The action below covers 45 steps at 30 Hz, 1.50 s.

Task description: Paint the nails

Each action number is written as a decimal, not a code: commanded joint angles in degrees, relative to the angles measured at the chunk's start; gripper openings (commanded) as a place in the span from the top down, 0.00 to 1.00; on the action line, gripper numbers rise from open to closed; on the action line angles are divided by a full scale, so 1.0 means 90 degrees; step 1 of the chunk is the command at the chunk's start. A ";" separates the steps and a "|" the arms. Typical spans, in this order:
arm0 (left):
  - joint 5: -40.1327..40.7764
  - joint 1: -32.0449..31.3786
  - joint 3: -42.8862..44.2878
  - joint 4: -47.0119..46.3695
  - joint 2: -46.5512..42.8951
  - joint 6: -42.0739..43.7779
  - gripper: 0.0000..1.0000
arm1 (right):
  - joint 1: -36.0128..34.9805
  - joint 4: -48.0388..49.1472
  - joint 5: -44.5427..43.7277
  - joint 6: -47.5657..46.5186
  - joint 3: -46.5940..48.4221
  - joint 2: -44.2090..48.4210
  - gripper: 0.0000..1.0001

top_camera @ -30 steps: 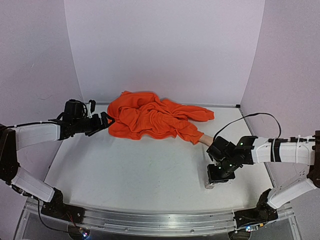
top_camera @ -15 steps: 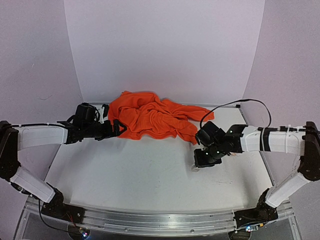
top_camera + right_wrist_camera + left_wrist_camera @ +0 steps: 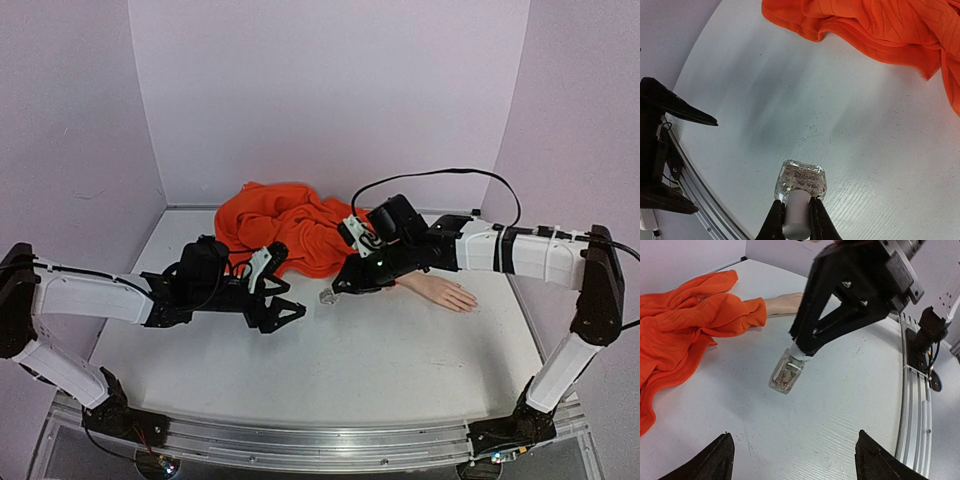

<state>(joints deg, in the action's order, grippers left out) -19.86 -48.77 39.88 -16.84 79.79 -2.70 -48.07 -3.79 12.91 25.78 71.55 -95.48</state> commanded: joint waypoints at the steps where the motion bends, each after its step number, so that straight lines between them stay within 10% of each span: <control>1: 0.0189 -0.0198 0.0043 -0.0801 0.0279 0.1137 0.19 | -0.0166 0.0075 0.0496 -0.0234 0.0334 -0.0012 1.00; 45: 0.0482 -0.0645 0.0872 -0.1173 0.1400 0.1810 0.64 | -0.0381 0.0109 0.0868 -0.0402 0.0568 -0.0150 1.00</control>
<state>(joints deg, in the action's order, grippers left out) -16.21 -54.39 44.99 -24.60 92.29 12.58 -51.18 -3.62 19.20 22.92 74.22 -96.36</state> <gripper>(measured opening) 0.380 0.144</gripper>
